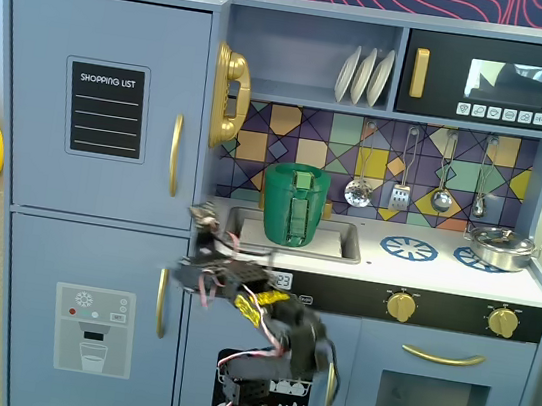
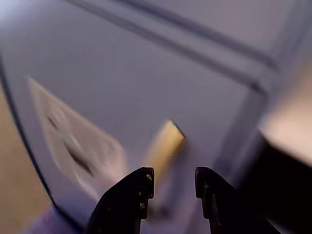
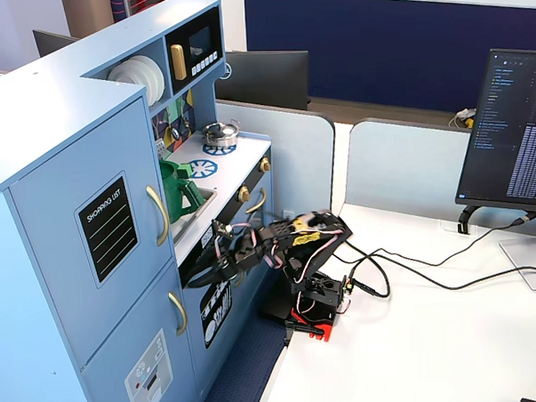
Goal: Close the left cabinet door
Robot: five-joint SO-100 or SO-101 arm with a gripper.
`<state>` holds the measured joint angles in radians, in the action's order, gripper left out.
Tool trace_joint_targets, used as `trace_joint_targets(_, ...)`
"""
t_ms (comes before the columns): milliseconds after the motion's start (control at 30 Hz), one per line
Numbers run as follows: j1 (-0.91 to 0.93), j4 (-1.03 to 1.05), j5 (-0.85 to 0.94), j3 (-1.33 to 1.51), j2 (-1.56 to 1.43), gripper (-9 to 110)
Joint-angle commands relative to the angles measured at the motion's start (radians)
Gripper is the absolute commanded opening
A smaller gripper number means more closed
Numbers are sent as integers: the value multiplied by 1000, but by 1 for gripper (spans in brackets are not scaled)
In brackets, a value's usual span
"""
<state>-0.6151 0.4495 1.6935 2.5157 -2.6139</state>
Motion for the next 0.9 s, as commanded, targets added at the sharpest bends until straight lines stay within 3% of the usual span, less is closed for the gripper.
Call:
trace_joint_targets(0,213,485,-15,23,-201,0)
trace_joint_targets(200,465,836,21,167,-379,0)
trace_joint_targets(367,607,999,8,321,-509,0)
trace_joint_targets(633,693,1060,-46,459,-561,0)
trace_joint_targets(867,693,1080,-206,482,-563,0)
